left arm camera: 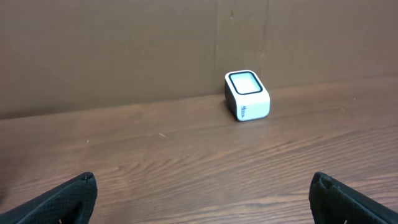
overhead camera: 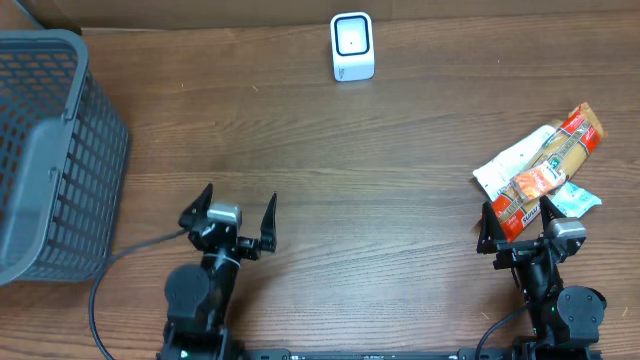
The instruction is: Scan the item barcode
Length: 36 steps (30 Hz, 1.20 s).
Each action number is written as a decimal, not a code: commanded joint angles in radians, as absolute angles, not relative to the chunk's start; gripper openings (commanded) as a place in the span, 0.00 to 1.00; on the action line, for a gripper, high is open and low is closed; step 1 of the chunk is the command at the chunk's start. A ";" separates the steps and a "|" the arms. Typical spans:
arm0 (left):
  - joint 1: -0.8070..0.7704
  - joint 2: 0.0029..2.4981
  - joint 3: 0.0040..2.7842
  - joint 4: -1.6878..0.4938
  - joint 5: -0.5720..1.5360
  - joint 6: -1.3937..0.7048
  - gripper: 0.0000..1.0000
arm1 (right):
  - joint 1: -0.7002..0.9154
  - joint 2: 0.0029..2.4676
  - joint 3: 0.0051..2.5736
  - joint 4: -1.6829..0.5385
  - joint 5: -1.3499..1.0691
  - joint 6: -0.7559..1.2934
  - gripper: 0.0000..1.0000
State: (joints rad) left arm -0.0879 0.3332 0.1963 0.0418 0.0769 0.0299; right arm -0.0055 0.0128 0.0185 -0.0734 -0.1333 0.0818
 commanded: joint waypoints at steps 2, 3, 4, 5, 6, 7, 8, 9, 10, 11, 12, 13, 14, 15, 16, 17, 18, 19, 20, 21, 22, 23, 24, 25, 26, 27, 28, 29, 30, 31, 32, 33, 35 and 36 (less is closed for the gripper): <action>-0.057 0.212 0.106 0.059 0.054 0.046 1.00 | 0.000 0.005 0.008 -0.070 -0.134 0.081 1.00; -0.051 0.190 0.088 0.060 0.052 0.046 1.00 | 0.000 0.005 0.008 -0.070 -0.134 0.081 1.00; -0.049 0.175 0.076 0.060 0.053 0.046 1.00 | 0.000 0.005 0.008 -0.070 -0.135 0.081 1.00; -0.047 0.159 0.065 0.060 0.052 0.046 1.00 | 0.000 0.005 0.008 -0.070 -0.135 0.081 1.00; -0.046 0.146 0.055 0.059 0.052 0.046 1.00 | 0.000 0.005 0.008 -0.070 -0.134 0.081 1.00; -0.046 0.132 0.044 0.058 0.049 0.050 0.99 | 0.000 0.005 0.008 -0.070 -0.134 0.081 1.00; -0.046 0.118 0.032 0.057 0.041 0.050 1.00 | 0.000 0.005 0.008 -0.070 -0.135 0.081 1.00; -0.046 0.104 0.018 0.057 0.040 0.050 1.00 | 0.000 0.005 0.008 -0.070 -0.134 0.081 1.00; -0.046 0.091 0.006 0.054 0.040 0.050 1.00 | 0.000 0.005 0.008 -0.070 -0.134 0.081 1.00; -0.046 0.073 0.004 0.009 0.041 0.050 1.00 | 0.000 0.005 0.008 -0.070 -0.134 0.081 1.00; -0.046 0.061 0.005 -0.021 0.041 0.049 1.00 | 0.000 0.005 0.008 -0.070 -0.135 0.081 1.00; -0.046 0.041 0.005 -0.072 0.044 0.049 1.00 | 0.000 0.005 0.008 -0.070 -0.134 0.081 1.00; -0.046 0.033 0.005 -0.078 0.043 0.048 1.00 | 0.000 0.005 0.008 -0.070 -0.134 0.081 1.00; -0.045 0.024 0.005 -0.075 0.043 0.049 1.00 | 0.000 0.005 0.008 -0.070 -0.134 0.081 1.00; -0.045 0.004 0.005 -0.075 0.043 0.049 1.00 | 0.000 0.005 0.008 -0.070 -0.135 0.081 1.00; -0.045 0.002 0.005 -0.068 0.042 0.049 1.00 | 0.000 0.005 0.008 -0.070 -0.135 0.081 1.00; -0.045 0.002 0.005 -0.076 0.042 0.049 1.00 | 0.000 0.005 0.008 -0.070 -0.134 0.081 1.00; -0.045 0.002 0.005 -0.075 0.042 0.049 1.00 | 0.000 0.005 0.008 -0.070 -0.134 0.081 1.00; -0.044 0.002 0.005 -0.075 0.042 0.049 1.00 | 0.000 0.005 0.008 -0.070 -0.135 0.081 1.00; -0.044 0.002 0.005 -0.075 0.042 0.049 1.00 | 0.000 0.005 0.008 -0.070 -0.135 0.081 1.00; -0.044 0.003 0.005 -0.075 0.042 0.049 1.00 | 0.000 0.005 0.008 -0.070 -0.134 0.081 1.00; -0.044 0.004 0.005 -0.075 0.042 0.049 1.00 | 0.000 0.005 0.008 -0.070 -0.134 0.081 1.00; -0.044 0.004 0.005 -0.075 0.042 0.049 1.00 | 0.000 0.005 0.008 -0.070 -0.134 0.081 1.00; -0.044 0.004 0.005 -0.075 0.042 0.049 1.00 | 0.000 0.005 0.008 -0.070 -0.134 0.081 1.00; -0.044 0.004 0.005 -0.075 0.042 0.049 0.99 | 0.000 0.005 0.008 -0.070 -0.134 0.081 1.00; -0.044 0.004 0.005 -0.075 0.042 0.049 1.00 | 0.000 0.005 0.008 -0.070 -0.134 0.081 1.00; -0.044 0.004 0.005 -0.075 0.042 0.049 1.00 | 0.000 0.005 0.008 -0.070 -0.134 0.081 1.00; -0.044 0.004 0.005 -0.075 0.042 0.049 1.00 | 0.000 0.005 0.008 -0.070 -0.135 0.081 1.00; -0.044 0.004 0.005 -0.075 0.042 0.049 0.99 | 0.000 0.005 0.008 -0.070 -0.134 0.081 1.00; -0.044 0.004 0.005 -0.075 0.042 0.049 1.00 | 0.000 0.005 0.008 -0.070 -0.134 0.081 1.00; -0.044 0.004 0.005 -0.075 0.042 0.049 1.00 | 0.000 0.005 0.008 -0.070 -0.134 0.081 1.00; -0.044 0.004 0.005 -0.075 0.042 0.049 1.00 | 0.000 0.005 0.008 -0.070 -0.134 0.081 1.00; -0.044 0.004 0.005 -0.075 0.042 0.049 1.00 | 0.000 0.005 0.008 -0.070 -0.135 0.081 1.00; -0.044 0.004 0.005 -0.075 0.042 0.049 1.00 | 0.000 0.005 0.008 -0.070 -0.134 0.081 1.00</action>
